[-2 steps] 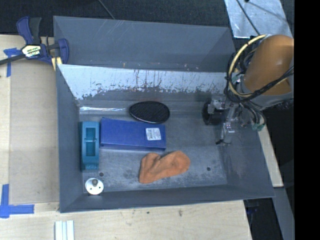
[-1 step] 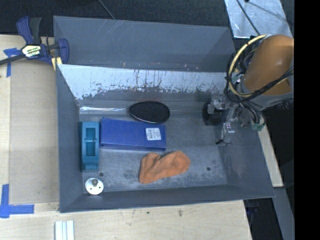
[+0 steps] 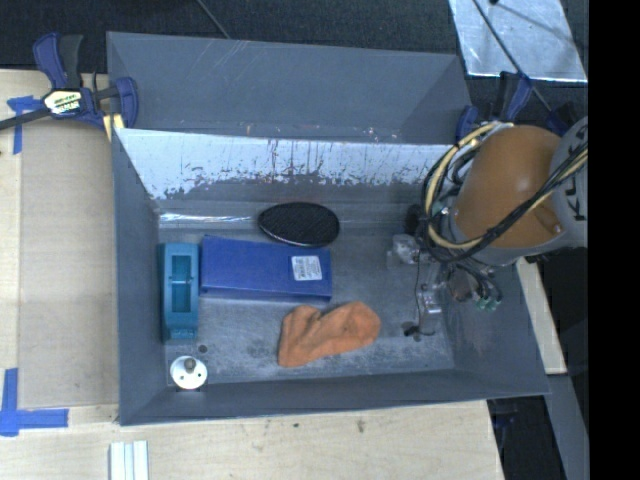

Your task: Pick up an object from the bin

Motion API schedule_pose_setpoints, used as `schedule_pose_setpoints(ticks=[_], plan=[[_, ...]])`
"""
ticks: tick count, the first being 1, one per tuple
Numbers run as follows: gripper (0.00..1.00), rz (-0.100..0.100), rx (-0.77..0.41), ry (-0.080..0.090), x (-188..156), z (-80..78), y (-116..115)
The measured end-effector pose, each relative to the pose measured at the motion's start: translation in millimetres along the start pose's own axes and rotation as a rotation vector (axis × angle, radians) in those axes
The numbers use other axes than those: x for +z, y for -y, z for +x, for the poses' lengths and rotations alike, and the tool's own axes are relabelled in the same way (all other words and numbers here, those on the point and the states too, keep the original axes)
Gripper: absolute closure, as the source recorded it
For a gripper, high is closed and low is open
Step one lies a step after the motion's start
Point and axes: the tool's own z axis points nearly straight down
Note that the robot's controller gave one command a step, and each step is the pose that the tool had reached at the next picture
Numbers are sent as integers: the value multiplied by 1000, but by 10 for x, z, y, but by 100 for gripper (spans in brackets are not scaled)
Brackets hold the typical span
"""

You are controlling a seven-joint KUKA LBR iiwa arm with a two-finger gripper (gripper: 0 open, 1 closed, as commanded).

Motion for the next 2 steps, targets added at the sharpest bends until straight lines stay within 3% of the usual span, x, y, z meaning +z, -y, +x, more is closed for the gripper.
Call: schedule_pose_setpoints(ticks=[1,2], plan=[[0,-6,-30,-9,196,167,-158],[0,0,-37,-5,285,84,-294]])
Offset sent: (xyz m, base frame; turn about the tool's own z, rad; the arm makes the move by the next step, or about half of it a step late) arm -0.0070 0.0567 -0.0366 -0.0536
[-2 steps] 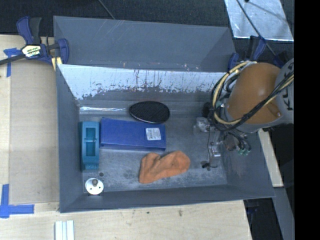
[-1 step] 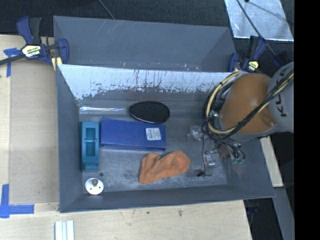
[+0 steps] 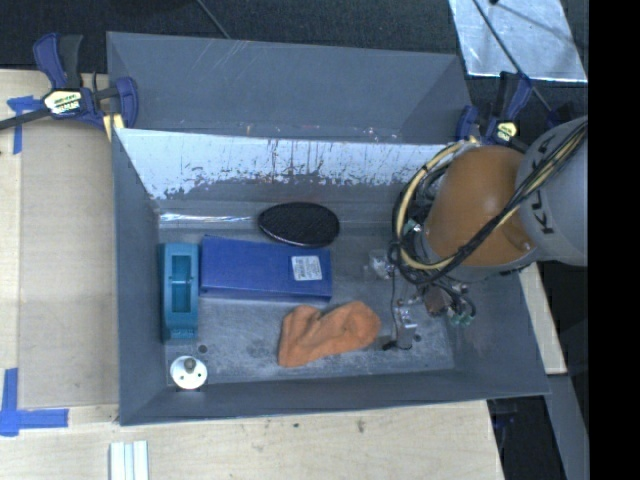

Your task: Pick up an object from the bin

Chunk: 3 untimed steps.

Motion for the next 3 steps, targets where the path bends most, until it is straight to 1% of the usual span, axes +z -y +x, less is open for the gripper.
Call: schedule_pose_setpoints(ticks=[1,2,3], plan=[[100,-1,339,-1,155,152,-338],[100,-1,338,-1,155,152,-338],[100,-2,316,1,-1059,121,-319]])
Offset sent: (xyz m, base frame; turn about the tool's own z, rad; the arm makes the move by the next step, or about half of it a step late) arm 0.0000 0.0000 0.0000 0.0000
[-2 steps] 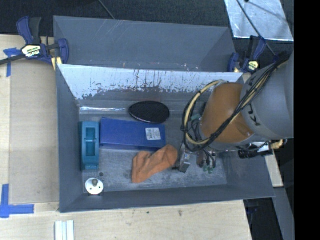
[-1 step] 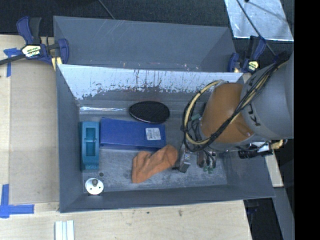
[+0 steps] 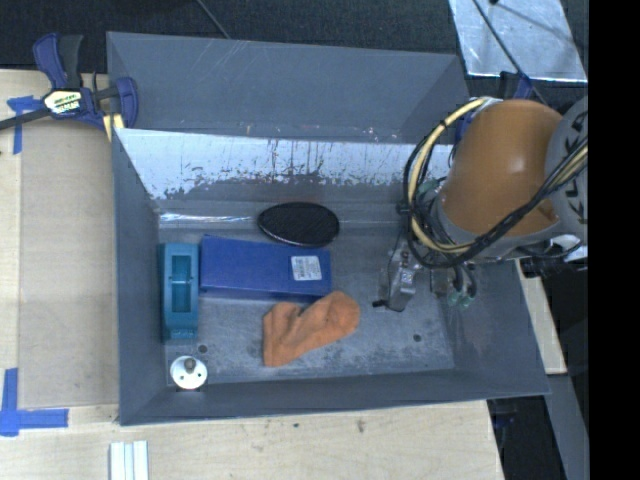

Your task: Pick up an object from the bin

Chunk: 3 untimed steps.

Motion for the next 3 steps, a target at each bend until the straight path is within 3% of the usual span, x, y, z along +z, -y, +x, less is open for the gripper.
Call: schedule_pose_setpoints(ticks=[1,2,3], plan=[[0,0,-1,0,1,1,-1],[0,0,-1,-1,1,2,-1],[0,-1,-19,7,537,-69,-407]])
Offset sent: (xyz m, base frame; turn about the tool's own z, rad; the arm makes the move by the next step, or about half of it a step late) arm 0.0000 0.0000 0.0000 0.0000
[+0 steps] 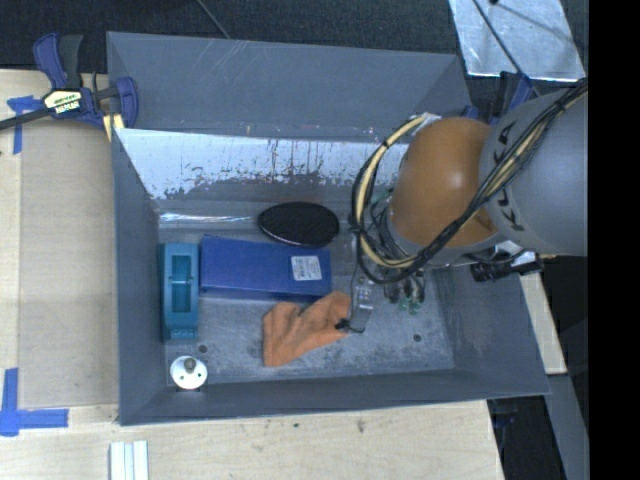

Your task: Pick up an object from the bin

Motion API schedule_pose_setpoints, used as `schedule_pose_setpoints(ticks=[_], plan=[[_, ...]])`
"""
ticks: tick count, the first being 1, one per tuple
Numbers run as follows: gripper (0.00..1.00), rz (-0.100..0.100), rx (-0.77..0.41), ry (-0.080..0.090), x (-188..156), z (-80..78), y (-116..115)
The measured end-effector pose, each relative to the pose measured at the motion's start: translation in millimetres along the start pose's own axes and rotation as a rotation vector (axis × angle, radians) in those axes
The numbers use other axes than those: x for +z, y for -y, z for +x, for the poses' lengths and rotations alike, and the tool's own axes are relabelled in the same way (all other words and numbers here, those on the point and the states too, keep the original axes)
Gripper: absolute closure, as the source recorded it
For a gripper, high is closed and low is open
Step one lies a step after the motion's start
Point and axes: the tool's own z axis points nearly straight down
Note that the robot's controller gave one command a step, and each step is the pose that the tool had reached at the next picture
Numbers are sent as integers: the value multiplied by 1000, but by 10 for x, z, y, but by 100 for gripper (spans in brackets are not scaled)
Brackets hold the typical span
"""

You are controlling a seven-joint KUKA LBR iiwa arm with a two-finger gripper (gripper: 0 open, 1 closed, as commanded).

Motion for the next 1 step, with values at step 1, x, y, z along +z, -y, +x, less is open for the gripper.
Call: schedule_pose_setpoints(ticks=[1], plan=[[0,1,-29,-10,393,31,-356]])
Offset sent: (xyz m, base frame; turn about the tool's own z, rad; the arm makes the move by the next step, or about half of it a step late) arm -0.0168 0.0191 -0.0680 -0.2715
